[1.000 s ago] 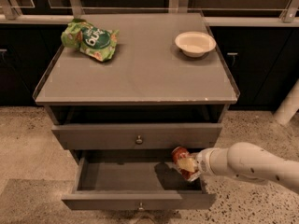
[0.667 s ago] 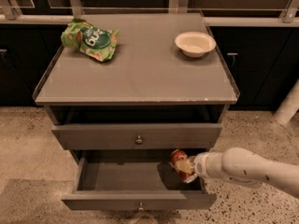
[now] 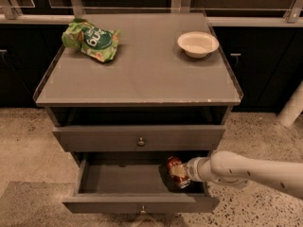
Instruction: Place coke can into middle drawer
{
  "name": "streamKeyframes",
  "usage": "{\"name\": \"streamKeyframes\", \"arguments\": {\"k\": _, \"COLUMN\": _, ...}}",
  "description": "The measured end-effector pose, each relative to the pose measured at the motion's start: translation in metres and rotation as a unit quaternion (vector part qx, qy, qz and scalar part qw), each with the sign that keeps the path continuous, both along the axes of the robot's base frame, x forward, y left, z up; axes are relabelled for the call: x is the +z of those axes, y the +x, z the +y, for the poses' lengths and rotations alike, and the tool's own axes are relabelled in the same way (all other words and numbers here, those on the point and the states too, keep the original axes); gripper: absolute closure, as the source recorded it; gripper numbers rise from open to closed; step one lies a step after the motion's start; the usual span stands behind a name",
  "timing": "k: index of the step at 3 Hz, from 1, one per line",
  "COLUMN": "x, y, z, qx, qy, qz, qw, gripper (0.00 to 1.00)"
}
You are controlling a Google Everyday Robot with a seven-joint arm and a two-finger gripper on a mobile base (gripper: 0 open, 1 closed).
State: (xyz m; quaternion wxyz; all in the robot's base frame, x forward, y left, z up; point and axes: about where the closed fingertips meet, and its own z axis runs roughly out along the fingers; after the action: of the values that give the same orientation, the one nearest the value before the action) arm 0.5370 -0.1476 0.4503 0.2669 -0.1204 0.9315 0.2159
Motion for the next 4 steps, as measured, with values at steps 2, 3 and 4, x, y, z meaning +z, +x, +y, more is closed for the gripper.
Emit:
{"name": "streamKeyframes", "arguments": {"k": 2, "x": -0.0028, "y": -0.0002, "z": 0.0020, "qx": 0.002, "qy": 0.000, "qz": 0.002, "qw": 1.0000, "gripper": 0.59}}
{"name": "streamKeyframes", "arguments": {"k": 3, "x": -0.0028, "y": -0.0002, "z": 0.0021, "qx": 0.002, "qy": 0.000, "qz": 0.002, "qw": 1.0000, "gripper": 0.34}}
{"name": "streamKeyframes", "arguments": {"k": 4, "x": -0.0028, "y": -0.0002, "z": 0.0021, "qx": 0.002, "qy": 0.000, "qz": 0.002, "qw": 1.0000, "gripper": 0.10}}
